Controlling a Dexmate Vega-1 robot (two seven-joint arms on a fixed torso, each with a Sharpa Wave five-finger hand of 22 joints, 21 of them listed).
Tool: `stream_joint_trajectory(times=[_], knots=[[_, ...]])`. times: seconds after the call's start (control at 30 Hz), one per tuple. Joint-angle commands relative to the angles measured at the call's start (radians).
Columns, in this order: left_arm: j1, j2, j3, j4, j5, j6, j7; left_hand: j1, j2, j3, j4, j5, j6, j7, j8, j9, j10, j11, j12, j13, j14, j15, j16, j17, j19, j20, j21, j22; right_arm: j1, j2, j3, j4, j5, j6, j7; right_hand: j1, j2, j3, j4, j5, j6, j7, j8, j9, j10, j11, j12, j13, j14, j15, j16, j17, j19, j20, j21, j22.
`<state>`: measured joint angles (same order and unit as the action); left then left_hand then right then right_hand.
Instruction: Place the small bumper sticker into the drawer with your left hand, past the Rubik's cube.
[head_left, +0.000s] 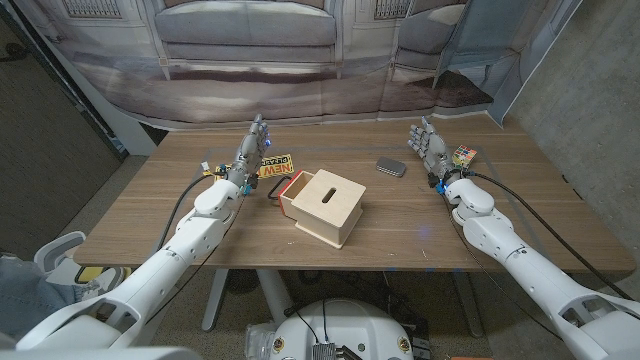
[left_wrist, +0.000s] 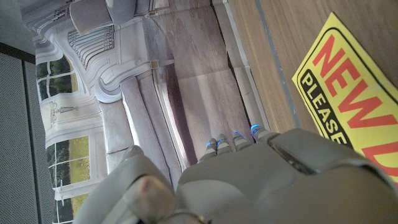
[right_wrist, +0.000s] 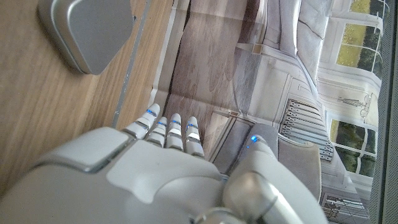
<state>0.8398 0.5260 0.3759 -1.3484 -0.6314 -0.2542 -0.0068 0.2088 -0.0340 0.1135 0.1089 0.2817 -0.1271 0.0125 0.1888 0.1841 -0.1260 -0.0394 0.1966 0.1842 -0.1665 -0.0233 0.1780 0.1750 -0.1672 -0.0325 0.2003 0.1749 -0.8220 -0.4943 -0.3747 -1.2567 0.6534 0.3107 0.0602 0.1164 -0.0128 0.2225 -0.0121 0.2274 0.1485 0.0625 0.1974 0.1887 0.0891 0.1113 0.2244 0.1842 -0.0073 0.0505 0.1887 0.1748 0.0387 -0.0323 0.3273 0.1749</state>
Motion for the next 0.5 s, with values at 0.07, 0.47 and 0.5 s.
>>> stream_joint_trajectory(times=[0.07,0.47,0.5], knots=[[-0.006,0.019,0.005,-0.069,0.025,0.051,0.029,0.009,0.001,0.004,0.000,0.006,-0.007,-0.002,0.006,0.002,-0.009,-0.002,0.004,0.003,-0.062,-0.001,0.007,0.004,-0.096,-0.101,0.005,0.005,0.017,0.022,-0.009,0.047,0.000,0.027,0.030,0.007,0.001,0.005,-0.001,0.005,0.010,-0.001,0.004,0.002,0.011,0.008,0.007,0.005,0.003,0.004,0.007,0.004,0.012,0.002,0.001,0.005],[0.022,0.051,-0.011,-0.131,0.017,0.095,0.049,0.016,0.009,0.005,-0.002,0.007,-0.003,0.000,0.009,0.002,0.003,0.001,0.009,0.003,-0.051,0.006,0.010,0.004,-0.090,-0.081,0.006,0.005,0.008,0.028,-0.012,0.045,-0.005,0.047,0.032,0.007,0.002,0.004,-0.001,0.004,0.012,-0.002,0.004,0.002,0.013,0.009,0.007,0.005,0.008,0.004,0.007,0.005,0.014,0.003,-0.003,0.005],[0.029,0.057,-0.014,-0.139,0.019,0.096,0.055,0.017,0.010,0.005,-0.003,0.007,-0.001,0.001,0.009,0.002,0.003,0.002,0.009,0.003,-0.050,0.004,0.011,0.004,-0.089,-0.080,0.007,0.005,0.007,0.028,-0.013,0.042,-0.006,0.045,0.031,0.006,0.002,0.004,-0.001,0.004,0.012,-0.002,0.004,0.002,0.013,0.009,0.007,0.005,0.008,0.004,0.007,0.005,0.014,0.002,-0.003,0.005]])
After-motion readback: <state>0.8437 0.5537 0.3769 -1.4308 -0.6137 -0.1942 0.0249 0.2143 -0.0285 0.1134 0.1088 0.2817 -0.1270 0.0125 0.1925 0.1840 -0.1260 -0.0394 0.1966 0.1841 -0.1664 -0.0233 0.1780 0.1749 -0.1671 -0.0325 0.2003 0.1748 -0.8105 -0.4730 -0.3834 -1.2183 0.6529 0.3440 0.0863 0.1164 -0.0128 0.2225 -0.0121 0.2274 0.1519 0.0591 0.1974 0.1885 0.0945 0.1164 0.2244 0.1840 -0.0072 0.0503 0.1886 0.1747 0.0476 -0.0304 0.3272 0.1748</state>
